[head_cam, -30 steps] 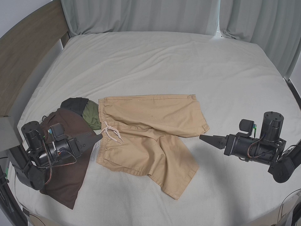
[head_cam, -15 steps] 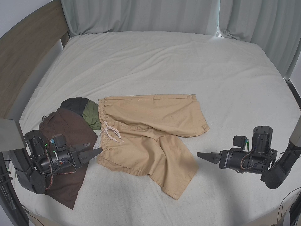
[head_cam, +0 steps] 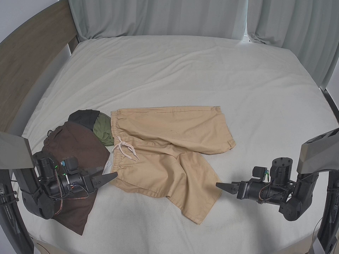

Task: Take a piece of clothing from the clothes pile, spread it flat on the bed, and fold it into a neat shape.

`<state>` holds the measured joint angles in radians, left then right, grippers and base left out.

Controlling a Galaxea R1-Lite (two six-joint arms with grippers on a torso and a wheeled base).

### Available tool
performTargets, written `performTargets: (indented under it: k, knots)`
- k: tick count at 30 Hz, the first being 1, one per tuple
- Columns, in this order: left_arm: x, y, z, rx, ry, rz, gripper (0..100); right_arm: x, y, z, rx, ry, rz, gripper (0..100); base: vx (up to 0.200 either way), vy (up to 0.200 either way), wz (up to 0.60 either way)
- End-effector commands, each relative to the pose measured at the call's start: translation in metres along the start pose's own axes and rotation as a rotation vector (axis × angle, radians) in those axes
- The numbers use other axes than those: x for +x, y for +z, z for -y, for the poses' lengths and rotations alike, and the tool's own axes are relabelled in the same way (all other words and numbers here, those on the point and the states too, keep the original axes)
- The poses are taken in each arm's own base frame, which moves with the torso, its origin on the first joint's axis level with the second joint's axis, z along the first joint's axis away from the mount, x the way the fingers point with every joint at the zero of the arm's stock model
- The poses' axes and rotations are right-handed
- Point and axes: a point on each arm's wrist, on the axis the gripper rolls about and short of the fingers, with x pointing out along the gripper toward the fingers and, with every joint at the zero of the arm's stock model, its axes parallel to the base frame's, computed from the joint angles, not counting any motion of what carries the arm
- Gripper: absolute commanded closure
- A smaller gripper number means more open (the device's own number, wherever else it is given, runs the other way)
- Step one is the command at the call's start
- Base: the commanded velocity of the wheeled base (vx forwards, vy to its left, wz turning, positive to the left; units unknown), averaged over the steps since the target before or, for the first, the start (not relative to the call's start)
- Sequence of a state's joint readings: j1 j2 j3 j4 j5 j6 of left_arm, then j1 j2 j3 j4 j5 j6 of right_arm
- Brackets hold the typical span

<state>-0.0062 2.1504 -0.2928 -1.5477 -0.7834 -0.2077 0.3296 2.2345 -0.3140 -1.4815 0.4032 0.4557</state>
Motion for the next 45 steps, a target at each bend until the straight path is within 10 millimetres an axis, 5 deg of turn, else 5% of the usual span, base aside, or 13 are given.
performTargets:
  k: [1,30,45]
  knots:
    - [0.001,-0.003,-0.002,-0.008,0.001,-0.008,0,0.009,-0.017,0.013,0.033,-0.032,-0.063,0,0.000,0.000,0.00]
    - [0.002,-0.004,-0.002,-0.010,0.000,-0.011,0,0.040,-0.025,0.008,0.171,0.033,-0.058,0,0.000,0.000,0.00]
    - [0.002,-0.003,-0.001,-0.005,-0.006,-0.011,0,0.053,0.005,0.011,0.186,0.022,0.093,0,0.000,0.000,0.00]
